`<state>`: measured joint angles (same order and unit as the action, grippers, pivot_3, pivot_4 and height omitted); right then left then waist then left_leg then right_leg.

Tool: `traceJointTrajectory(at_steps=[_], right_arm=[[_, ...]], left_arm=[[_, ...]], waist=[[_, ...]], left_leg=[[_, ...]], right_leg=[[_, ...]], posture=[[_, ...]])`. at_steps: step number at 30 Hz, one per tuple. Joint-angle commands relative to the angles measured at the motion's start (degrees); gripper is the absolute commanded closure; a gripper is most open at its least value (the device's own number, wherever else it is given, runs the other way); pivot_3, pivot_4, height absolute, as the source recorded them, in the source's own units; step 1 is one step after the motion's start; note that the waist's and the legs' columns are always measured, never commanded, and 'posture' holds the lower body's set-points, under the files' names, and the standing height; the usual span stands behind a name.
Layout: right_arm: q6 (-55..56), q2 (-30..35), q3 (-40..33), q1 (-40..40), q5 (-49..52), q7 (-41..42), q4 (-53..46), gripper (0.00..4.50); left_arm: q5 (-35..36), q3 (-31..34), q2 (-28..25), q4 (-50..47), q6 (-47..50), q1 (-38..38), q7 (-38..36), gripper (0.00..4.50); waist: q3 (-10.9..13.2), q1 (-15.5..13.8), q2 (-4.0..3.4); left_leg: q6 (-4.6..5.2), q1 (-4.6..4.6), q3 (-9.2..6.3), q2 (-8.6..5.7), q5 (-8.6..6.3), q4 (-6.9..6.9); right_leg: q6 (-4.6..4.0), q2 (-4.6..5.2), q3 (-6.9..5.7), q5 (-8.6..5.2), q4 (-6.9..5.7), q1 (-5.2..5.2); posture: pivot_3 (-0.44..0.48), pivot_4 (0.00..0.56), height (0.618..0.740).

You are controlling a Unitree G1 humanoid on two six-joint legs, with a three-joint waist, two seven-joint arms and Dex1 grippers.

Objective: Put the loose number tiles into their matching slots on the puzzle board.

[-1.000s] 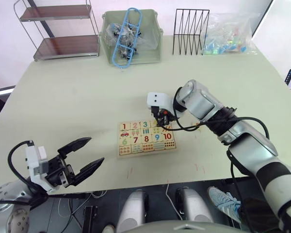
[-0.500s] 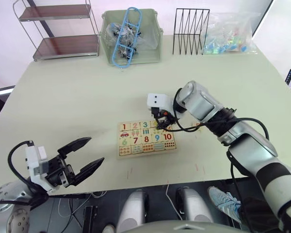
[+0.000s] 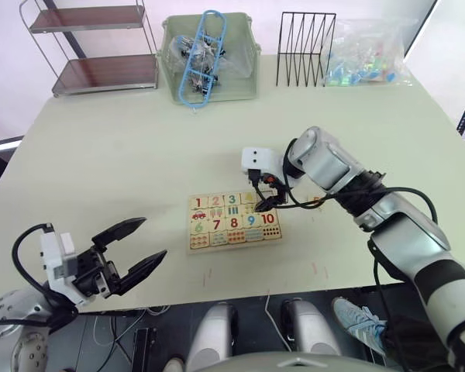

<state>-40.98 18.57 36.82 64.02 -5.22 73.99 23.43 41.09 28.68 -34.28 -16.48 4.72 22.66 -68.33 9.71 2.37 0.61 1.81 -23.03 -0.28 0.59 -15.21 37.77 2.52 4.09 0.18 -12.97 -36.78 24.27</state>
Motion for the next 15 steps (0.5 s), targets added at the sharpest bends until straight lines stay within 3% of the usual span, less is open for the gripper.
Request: traceJointTrajectory(at_steps=[1,8,11,12,15], right_arm=[[0.2,0.6,-4.2,-0.7,2.8,0.5,-3.5,0.01],[1.8,0.9,-12.1,-6.0,7.3,-3.8,-7.0,0.01],[7.4,-0.4,-15.7,-10.1,9.3,-6.6,-6.9,1.54],[8.5,-0.9,-16.7,-11.2,10.0,-7.2,-7.2,1.69],[11.4,-1.7,-18.6,-13.8,11.1,-9.2,-7.8,2.99]], left_arm=[[0.4,0.7,-0.3,-0.6,-0.4,0.0,0.2,0.0],[0.4,0.9,-1.0,-0.1,-0.2,-0.4,-0.2,0.0],[0.0,0.7,-1.3,0.6,-0.5,-1.3,-0.4,0.0],[-0.1,0.7,-1.4,0.8,-0.6,-1.5,-0.5,0.0],[-0.2,0.9,-1.8,1.5,-0.6,-1.9,-1.0,0.0]], waist=[[0.0,0.0,0.0],[0.0,0.0,0.02],[0.0,-0.1,0.01],[0.0,0.0,0.01],[0.0,-0.1,0.02]], left_leg=[[0.0,0.0,0.0,0.0,0.0,0.0],[0.0,0.0,0.01,-0.01,0.01,0.0],[0.0,0.0,0.0,-0.01,0.01,0.0],[0.0,0.0,0.0,-0.01,0.01,0.0],[-0.01,0.01,0.03,-0.03,0.03,0.0]], right_leg=[[0.0,0.0,0.0,0.0,0.0,0.0],[0.02,-0.02,-0.01,0.01,0.0,-0.01],[0.04,-0.05,-0.02,0.02,-0.01,-0.01],[0.05,-0.06,-0.02,0.02,-0.01,-0.01],[0.22,-0.39,0.0,0.12,-0.02,-0.03]], posture=[[0.0,0.15,0.74],[0.0,0.15,0.74],[0.0,0.15,0.74],[0.0,0.15,0.74],[0.0,0.15,0.74]])
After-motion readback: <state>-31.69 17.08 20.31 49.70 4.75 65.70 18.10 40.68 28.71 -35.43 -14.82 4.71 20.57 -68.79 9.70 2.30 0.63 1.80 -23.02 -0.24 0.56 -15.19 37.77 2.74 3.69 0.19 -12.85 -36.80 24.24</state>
